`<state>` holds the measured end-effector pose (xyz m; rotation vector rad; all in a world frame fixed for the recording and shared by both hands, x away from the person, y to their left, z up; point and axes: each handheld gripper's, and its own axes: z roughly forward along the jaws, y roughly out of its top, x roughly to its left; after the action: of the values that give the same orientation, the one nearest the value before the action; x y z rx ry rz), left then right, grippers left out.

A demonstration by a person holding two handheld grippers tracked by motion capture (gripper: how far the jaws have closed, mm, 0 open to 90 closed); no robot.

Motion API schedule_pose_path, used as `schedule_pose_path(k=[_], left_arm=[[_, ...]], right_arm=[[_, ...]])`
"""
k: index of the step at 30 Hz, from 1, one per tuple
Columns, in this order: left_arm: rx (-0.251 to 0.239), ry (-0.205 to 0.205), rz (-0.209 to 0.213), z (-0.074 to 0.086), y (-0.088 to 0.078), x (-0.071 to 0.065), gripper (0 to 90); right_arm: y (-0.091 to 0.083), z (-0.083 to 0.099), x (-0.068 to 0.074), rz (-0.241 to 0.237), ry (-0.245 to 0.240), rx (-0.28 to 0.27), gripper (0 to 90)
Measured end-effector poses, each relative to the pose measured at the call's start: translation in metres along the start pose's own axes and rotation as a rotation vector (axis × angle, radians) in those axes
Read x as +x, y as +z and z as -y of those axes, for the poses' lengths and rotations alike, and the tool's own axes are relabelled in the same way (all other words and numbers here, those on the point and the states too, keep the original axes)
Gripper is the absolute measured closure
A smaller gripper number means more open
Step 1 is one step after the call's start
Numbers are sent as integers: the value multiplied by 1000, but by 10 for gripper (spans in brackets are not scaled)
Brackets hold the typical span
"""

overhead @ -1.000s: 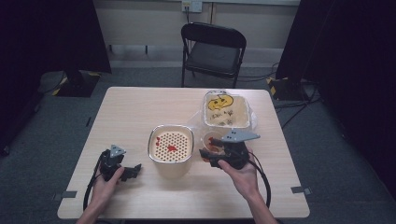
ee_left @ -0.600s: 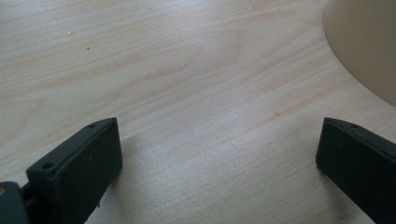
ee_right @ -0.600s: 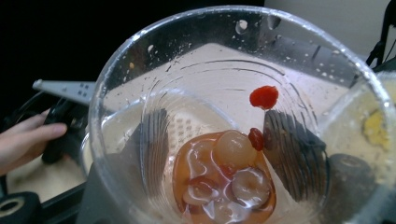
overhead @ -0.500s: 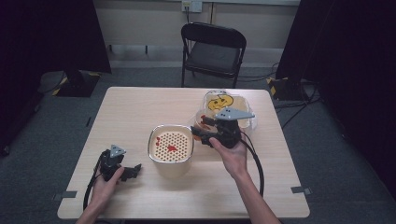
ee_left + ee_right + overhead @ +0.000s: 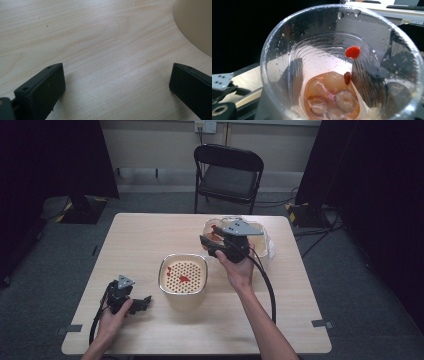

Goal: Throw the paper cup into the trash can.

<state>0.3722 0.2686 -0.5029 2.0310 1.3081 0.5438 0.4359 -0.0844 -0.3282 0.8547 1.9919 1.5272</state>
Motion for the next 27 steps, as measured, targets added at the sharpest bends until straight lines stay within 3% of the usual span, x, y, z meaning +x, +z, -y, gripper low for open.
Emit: schedule_pose_path(k=[4, 9, 11, 13, 18, 27], left_arm=[[0, 0, 0, 0, 0, 0, 0], [-2, -2, -1, 0, 0, 0, 0], [0, 0, 0, 0, 0, 0, 0], [-1, 0, 0, 0, 0, 0, 0], [-1, -1, 0, 0, 0, 0, 0], [-3, -3, 0, 0, 0, 0, 0]], right_arm=[[7, 0, 1, 29, -45, 20, 442], [18, -5, 5, 111, -241, 95, 445], [19, -7, 7, 131, -294, 114, 445], [21, -9, 9, 138, -342, 142, 445], [29, -7, 21, 190, -528, 217, 448], [39, 1, 44, 229, -777, 301, 454]])
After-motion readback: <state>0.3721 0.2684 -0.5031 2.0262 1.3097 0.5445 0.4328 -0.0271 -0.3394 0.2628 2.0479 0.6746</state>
